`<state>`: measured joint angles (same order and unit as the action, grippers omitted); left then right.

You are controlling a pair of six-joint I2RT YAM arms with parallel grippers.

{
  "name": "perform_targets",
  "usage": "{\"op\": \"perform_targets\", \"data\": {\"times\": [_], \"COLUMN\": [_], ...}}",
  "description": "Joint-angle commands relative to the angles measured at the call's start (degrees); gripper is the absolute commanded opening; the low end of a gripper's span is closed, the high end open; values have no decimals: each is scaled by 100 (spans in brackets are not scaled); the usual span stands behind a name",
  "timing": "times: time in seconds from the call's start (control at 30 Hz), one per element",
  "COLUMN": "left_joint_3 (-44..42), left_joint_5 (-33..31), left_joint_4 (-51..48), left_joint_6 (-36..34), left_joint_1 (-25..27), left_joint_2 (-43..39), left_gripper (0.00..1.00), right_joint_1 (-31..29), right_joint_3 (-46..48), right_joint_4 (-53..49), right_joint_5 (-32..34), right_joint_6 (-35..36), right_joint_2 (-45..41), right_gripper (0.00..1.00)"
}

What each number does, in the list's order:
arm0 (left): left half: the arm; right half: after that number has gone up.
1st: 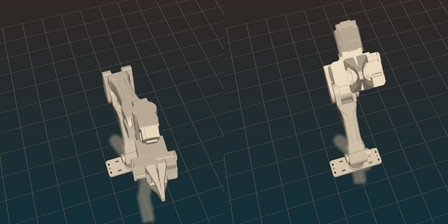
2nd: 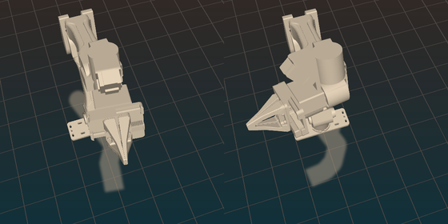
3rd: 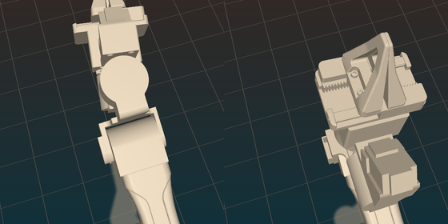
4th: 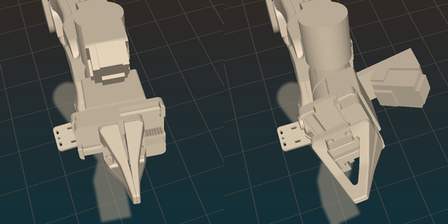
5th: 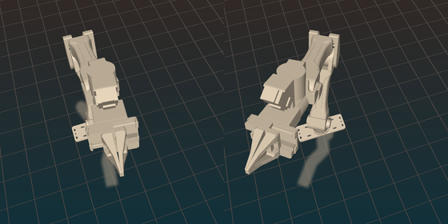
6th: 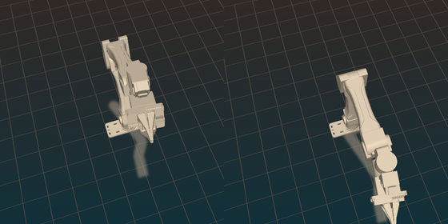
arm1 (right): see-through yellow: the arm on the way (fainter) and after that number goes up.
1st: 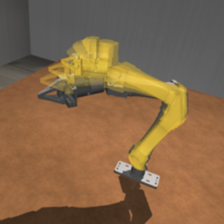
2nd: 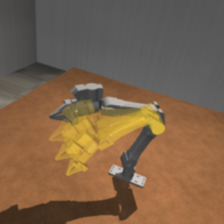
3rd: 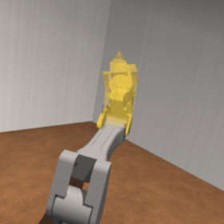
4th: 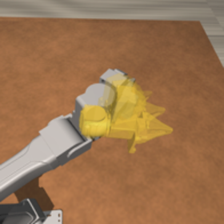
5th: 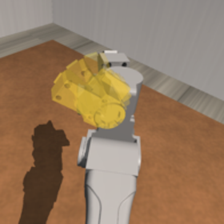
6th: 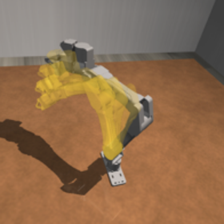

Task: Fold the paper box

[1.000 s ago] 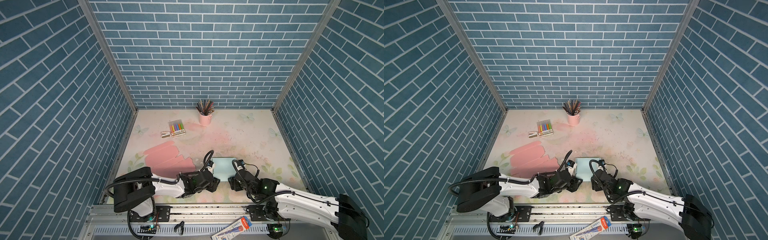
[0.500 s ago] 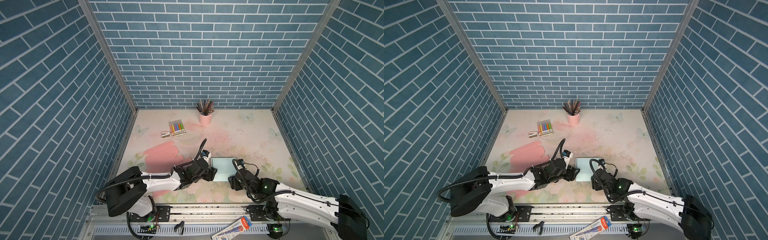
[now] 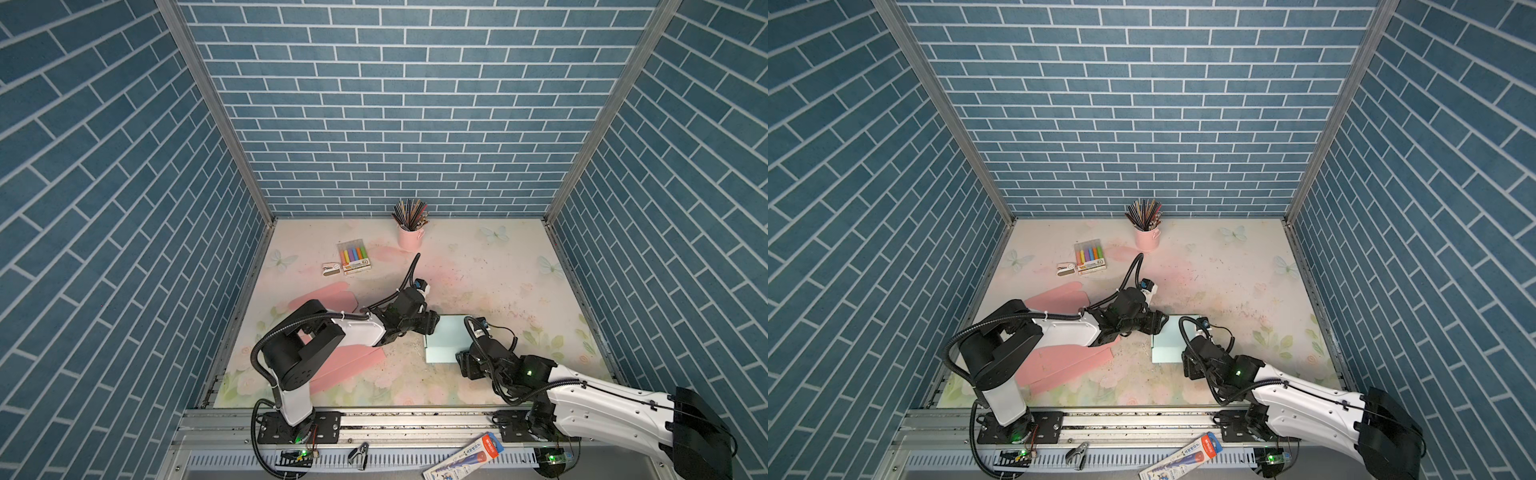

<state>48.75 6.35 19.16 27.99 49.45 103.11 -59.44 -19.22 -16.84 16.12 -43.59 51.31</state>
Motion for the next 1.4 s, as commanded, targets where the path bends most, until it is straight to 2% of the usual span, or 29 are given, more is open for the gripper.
{"op": "perform_targets", "data": {"times": [0.0, 0.53, 0.77, 1.37], "left_joint_3": [84, -89, -347, -984], "left_joint_5": [138, 197, 276, 451], "left_joint_4": [33, 75, 61, 271], "left_joint_6": [-142, -113, -79, 256], "left_joint_1": [-25, -23, -14, 401], "left_joint_2": [116, 11, -301, -867], "left_gripper": [70, 68, 66, 58], "right_joint_1": [111, 727, 914, 1156], "right_joint_3": [76, -52, 44, -25], "right_joint_4": [93, 413, 544, 958], "right_joint_5": [-8, -188, -284, -537], "right_joint_6": [135, 368, 415, 667], "right_joint_2": [87, 669, 475, 817], "right_gripper": [70, 70, 70, 70]}}
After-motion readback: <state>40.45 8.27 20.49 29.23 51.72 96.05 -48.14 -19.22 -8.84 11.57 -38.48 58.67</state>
